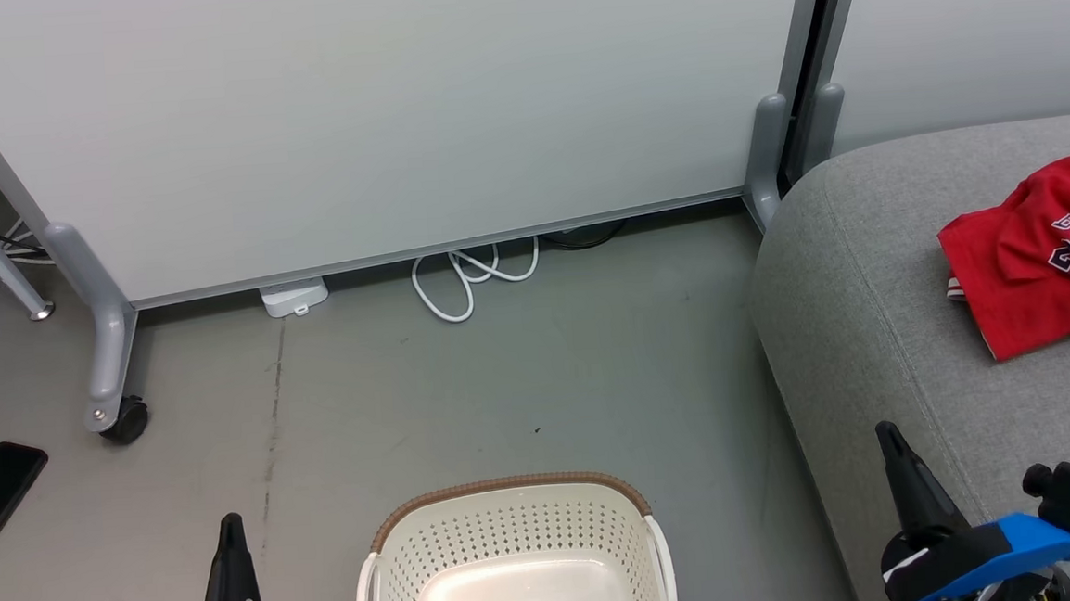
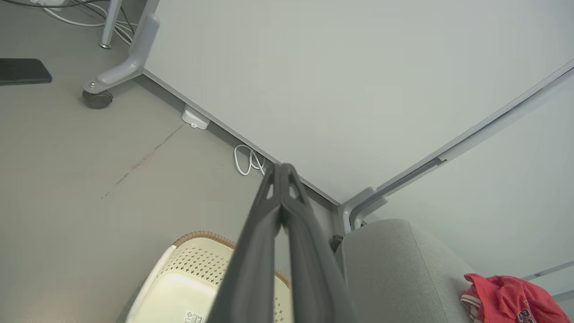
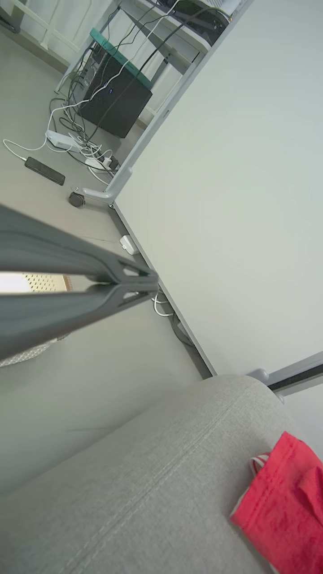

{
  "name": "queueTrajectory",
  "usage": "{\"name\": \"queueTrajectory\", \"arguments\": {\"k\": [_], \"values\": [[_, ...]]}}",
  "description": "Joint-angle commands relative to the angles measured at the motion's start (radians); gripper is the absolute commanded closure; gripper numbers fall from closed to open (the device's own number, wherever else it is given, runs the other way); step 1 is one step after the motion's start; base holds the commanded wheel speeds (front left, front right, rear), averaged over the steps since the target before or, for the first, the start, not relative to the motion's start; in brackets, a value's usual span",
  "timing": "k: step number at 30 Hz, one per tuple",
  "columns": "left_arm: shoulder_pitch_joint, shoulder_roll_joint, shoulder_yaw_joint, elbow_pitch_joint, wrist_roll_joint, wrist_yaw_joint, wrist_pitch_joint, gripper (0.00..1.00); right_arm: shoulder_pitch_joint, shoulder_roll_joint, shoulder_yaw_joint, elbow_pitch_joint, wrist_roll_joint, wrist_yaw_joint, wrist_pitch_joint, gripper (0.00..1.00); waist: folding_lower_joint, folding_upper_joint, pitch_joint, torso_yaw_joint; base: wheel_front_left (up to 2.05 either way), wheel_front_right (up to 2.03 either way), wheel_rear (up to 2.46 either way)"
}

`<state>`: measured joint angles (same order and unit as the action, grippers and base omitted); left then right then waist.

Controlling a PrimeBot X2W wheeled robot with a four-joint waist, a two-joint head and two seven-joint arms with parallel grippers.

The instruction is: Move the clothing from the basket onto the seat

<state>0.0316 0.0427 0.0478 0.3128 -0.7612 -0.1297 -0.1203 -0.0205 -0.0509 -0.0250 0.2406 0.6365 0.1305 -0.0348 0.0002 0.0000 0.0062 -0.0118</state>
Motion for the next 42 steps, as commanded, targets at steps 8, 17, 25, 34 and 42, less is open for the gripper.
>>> {"name": "queueTrajectory", "arguments": {"k": [8, 17, 25, 34, 42], "values": [[-0.049, 0.007, 0.013, -0.024, -0.123, -0.001, 0.033, 1.0, -0.041, 0.0, -0.016, -0.009, 0.144, 0.0, 0.022, 1.0, -0.0001, 0.0, 0.0, 0.001, 0.0, 0.0, 0.0], [-0.063, 0.007, 0.021, -0.031, -0.228, -0.001, 0.063, 1.0, -0.049, 0.0, -0.027, -0.008, 0.265, 0.0, 0.041, 1.0, -0.0001, 0.0, -0.001, 0.002, 0.0, 0.0, 0.0], [-0.075, 0.008, 0.028, -0.037, -0.315, -0.001, 0.087, 1.0, -0.055, 0.0, -0.036, -0.006, 0.363, 0.0, 0.056, 1.0, -0.0001, 0.0, -0.001, 0.003, 0.0, 0.0, 0.0], [-0.088, 0.008, 0.034, -0.042, -0.405, -0.001, 0.112, 1.0, -0.063, 0.0, -0.045, -0.005, 0.467, 0.0, 0.071, 1.0, -0.0001, 0.0, -0.001, 0.004, 0.0, 0.0, 0.0], [-0.097, 0.008, 0.04, -0.047, -0.47, -0.001, 0.13, 1.0, -0.067, 0.0, -0.052, -0.003, 0.54, 0.0, 0.083, 1.0, -0.0001, 0.0, -0.001, 0.005, 0.0, 0.0, 0.0]]}}
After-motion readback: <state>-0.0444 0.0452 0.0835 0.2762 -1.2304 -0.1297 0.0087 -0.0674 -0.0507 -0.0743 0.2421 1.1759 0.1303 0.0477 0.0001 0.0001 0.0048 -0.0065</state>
